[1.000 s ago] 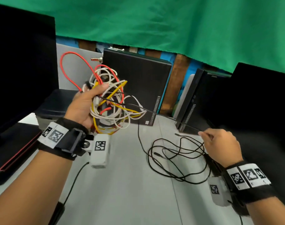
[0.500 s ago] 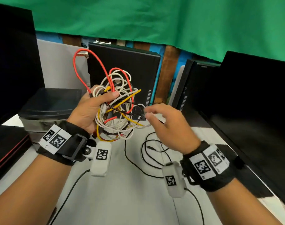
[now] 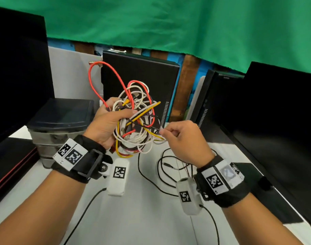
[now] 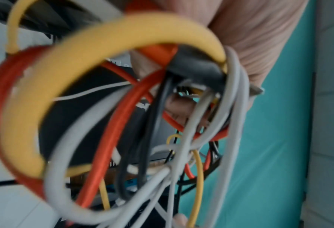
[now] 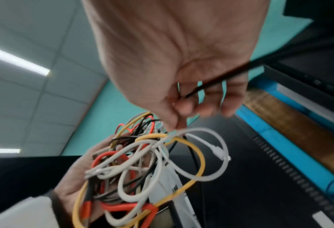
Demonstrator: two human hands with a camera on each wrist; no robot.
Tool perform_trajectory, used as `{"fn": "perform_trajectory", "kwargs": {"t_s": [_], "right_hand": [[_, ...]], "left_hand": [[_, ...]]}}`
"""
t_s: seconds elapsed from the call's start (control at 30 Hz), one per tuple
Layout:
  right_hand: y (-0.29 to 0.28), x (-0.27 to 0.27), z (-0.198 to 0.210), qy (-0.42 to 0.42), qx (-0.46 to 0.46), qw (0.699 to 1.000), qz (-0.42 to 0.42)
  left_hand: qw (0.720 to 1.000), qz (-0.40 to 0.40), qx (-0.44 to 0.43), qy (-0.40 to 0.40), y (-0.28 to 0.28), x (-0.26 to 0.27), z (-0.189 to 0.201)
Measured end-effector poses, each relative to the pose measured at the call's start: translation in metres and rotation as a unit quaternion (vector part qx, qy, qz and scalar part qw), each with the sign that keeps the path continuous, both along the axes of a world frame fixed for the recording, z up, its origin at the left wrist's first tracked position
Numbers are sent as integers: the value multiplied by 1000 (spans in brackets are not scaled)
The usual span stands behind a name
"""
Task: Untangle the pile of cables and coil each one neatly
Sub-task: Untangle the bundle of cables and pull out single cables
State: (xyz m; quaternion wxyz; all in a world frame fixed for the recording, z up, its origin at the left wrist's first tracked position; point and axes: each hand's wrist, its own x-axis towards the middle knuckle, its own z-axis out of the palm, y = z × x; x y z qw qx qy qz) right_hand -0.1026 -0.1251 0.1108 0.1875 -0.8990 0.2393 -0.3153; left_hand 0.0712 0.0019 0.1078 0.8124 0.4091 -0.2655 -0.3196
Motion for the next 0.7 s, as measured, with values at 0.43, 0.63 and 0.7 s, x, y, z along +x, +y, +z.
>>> {"fn": "perform_trajectory", "kwargs": {"t_s": [0.43,0.63,0.7], "right_hand": [[-31,-36,12,51,0,994,-94],[-37,-65,25,-6,132,991,-24],[-39,-82,38,-64,201,978,-14]], "left_hand": [[1000,3,0,18,-2,-1,-1],[997,76,20,-2,3,12,2],[995,94,24,-6,7,21,1]]}}
